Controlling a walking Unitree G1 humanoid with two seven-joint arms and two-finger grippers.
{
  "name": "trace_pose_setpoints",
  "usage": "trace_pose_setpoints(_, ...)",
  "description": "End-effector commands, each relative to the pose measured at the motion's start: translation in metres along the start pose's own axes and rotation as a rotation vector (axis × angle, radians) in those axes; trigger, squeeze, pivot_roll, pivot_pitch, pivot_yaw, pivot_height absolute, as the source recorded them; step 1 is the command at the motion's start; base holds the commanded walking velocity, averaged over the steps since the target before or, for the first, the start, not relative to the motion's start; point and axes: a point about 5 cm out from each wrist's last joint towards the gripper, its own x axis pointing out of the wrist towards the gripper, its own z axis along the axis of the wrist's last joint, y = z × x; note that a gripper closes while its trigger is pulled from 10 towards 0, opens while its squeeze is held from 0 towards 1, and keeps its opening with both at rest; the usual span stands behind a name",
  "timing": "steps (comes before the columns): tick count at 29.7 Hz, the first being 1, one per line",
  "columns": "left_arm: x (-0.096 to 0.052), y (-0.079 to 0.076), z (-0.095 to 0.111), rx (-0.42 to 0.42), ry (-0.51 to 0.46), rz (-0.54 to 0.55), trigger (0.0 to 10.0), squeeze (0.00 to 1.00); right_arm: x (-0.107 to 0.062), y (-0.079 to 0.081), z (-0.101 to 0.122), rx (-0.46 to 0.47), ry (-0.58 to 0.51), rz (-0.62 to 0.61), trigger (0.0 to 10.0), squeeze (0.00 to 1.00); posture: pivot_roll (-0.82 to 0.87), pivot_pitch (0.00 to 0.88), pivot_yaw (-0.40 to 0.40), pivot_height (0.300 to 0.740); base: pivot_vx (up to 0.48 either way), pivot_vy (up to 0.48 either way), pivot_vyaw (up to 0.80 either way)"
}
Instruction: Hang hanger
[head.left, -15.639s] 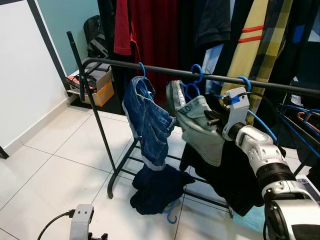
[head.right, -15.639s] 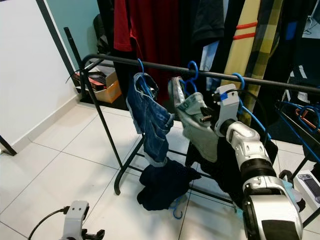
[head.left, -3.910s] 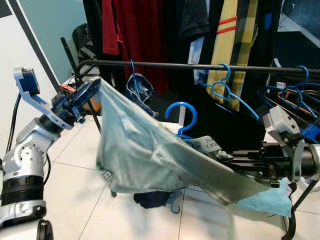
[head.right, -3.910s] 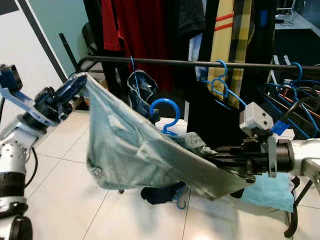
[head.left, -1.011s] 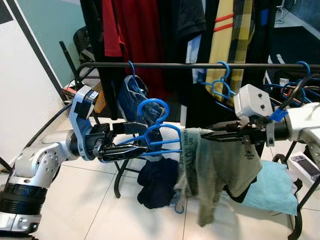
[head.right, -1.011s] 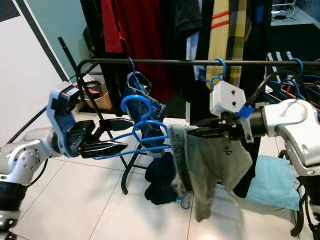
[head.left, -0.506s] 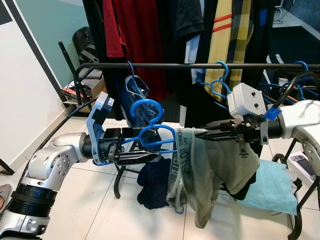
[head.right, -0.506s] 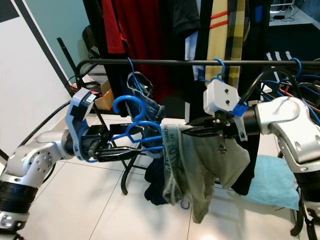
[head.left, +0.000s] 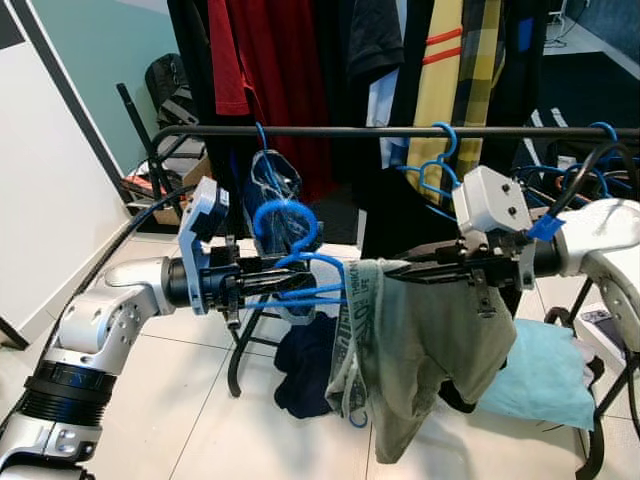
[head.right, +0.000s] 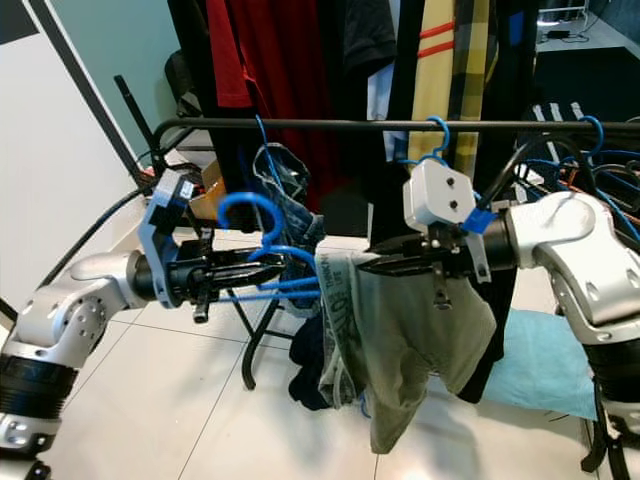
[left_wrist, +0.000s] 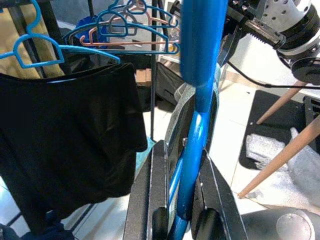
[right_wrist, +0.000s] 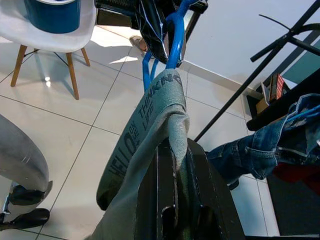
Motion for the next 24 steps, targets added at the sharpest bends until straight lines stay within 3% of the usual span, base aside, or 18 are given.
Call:
trace_pose_setpoints(1,0.000,0.000,0.000,0.004,-0.018,-0.015,0.0,0.00,-0.001,-0.002,0.004,0.003,-0.026,-0.014,10.0,0.00,-0.16,0.000,0.141,0.740,0.000,0.000,0.00)
trace_pose_setpoints(6,0.000,0.000,0.003,0.007,-0.041,-0.012,0.0,0.00,-0.002,-0.005,0.007,0.024,-0.069,-0.036,10.0,0.00,-0.16,0.000,0.138,0.740,0.000,0.000,0.00)
trace_pose_setpoints(7,0.000,0.000,0.005,0.008,-0.050,-0.011,0.0,0.00,-0.003,-0.007,0.008,0.031,-0.082,-0.048,10.0,0.60,-0.16,0.000,0.138,0.740,0.000,0.000,0.00)
trace_pose_setpoints(8,0.000,0.000,0.005,0.008,-0.050,-0.011,0.0,0.00,-0.003,-0.007,0.008,0.031,-0.082,-0.048,10.0,0.60,-0.16,0.000,0.138,0.740,0.000,0.000,0.00)
trace_pose_setpoints(9,0.000,0.000,0.006,0.007,-0.059,-0.009,0.0,0.00,-0.004,-0.007,0.009,0.036,-0.090,-0.049,10.0,1.00,-0.16,0.000,0.137,0.740,0.000,0.000,0.00)
trace_pose_setpoints(19,-0.003,0.002,0.008,0.017,-0.073,0.004,0.0,0.00,-0.009,-0.004,0.011,0.047,-0.113,-0.018,10.0,1.00,-0.16,0.000,0.132,0.740,0.000,0.000,0.00)
trace_pose_setpoints(22,-0.008,0.005,0.011,0.026,-0.080,0.016,0.0,0.00,-0.027,-0.005,0.010,0.067,-0.107,-0.046,10.0,1.00,-0.16,0.000,0.128,0.740,0.000,0.000,0.00)
trace_pose_setpoints(24,-0.008,0.005,0.011,0.026,-0.080,0.016,0.0,0.00,-0.027,-0.005,0.010,0.067,-0.107,-0.046,10.0,1.00,-0.16,0.000,0.128,0.740,0.000,0.000,0.00)
